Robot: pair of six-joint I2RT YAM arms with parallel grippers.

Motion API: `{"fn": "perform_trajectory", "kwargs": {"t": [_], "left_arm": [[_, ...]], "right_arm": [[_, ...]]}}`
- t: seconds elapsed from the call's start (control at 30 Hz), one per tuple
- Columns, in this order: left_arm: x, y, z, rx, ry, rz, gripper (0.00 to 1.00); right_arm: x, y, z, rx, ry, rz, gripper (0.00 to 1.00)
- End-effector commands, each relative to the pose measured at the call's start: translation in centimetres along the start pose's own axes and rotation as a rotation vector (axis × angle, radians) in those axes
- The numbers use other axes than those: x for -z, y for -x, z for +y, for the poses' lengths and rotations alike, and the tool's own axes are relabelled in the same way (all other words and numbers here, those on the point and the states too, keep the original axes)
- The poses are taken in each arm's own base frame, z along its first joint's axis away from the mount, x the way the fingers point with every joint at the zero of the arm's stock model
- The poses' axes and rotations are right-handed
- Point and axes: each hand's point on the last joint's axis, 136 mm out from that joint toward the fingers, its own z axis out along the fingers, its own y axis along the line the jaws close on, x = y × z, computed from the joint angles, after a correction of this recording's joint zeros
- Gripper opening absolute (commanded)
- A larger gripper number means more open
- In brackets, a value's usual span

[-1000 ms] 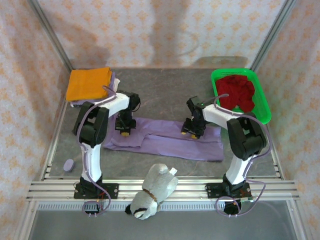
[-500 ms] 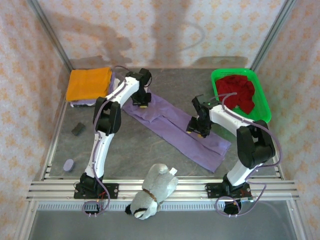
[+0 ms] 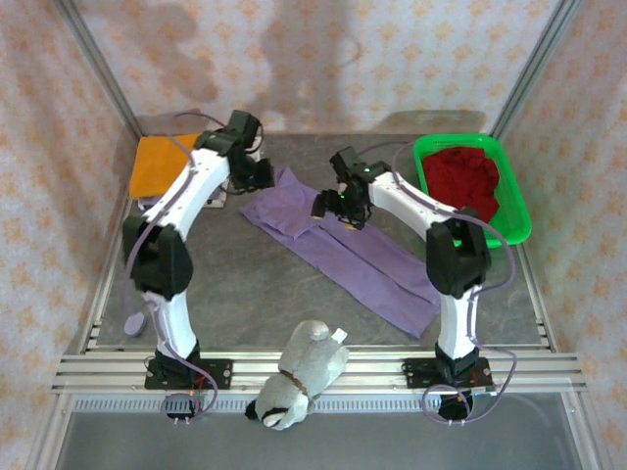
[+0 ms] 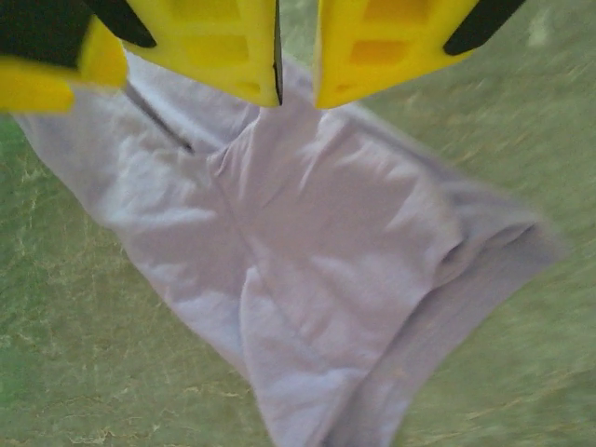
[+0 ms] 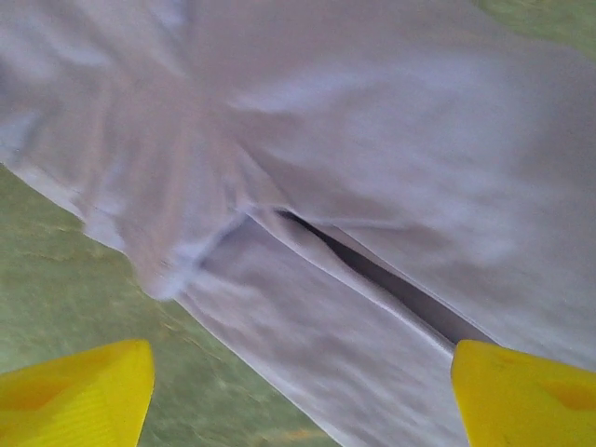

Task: Fold and stack the t-shirts

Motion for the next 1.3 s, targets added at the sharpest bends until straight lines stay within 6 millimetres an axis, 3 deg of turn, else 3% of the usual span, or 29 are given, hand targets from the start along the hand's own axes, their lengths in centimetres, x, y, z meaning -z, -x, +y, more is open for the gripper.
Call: {"fn": "perform_trajectory", "kwargs": {"t": [0.0, 0.13, 0.2, 0.27, 0.5, 0.63, 0.77, 0.87, 1.07, 1.17, 1.27], "left_arm": [[0.7, -2.6, 3.0, 0.039, 0.036, 0.025, 0.2], [1.1, -6.5, 5.7, 0.076, 0.055, 0.053, 0.22], [1.0, -8.3, 6.5, 0.094, 0.056, 0.061, 0.22], [1.1, -10.0, 7.2, 0.104, 0.055, 0.067, 0.22], [1.6, -12.9, 8.8, 0.128, 0.069, 0.068, 0.23], [2.1, -13.4, 9.0, 0.13, 0.07, 0.067, 0.23], [2.3, -13.9, 9.2, 0.134, 0.072, 0.068, 0.23], [2.2, -14.3, 9.3, 0.147, 0.067, 0.073, 0.23], [2.2, -15.1, 9.4, 0.173, 0.052, 0.062, 0.23], [1.8, -15.5, 9.4, 0.19, 0.043, 0.072, 0.23], [1.1, -15.4, 9.0, 0.211, 0.009, 0.068, 0.23]], "right_arm": [[-0.8, 0.5, 2.6, 0.046, 0.031, 0.015, 0.86], [-2.9, 1.2, 5.6, 0.094, 0.067, 0.038, 0.89], [-3.8, 1.2, 6.7, 0.114, 0.077, 0.045, 0.97], [-5.1, 1.1, 7.6, 0.123, 0.087, 0.053, 0.99], [-9.2, 2.3, 8.8, 0.08, 0.137, 0.046, 0.99], [-10.9, 4.2, 7.5, 0.031, 0.064, -0.016, 0.99], [-11.6, 8.7, 2.9, -0.179, -0.06, -0.15, 0.99], [-10.8, 12.2, 0.8, -0.298, -0.076, -0.272, 0.99], [-8.2, 16.9, -1.9, -0.417, -0.08, -0.393, 0.99], [-6.7, 18.4, -1.8, -0.409, -0.03, -0.385, 0.99], [-3.4, 18.1, -0.7, -0.292, -0.042, -0.373, 0.99]]}}
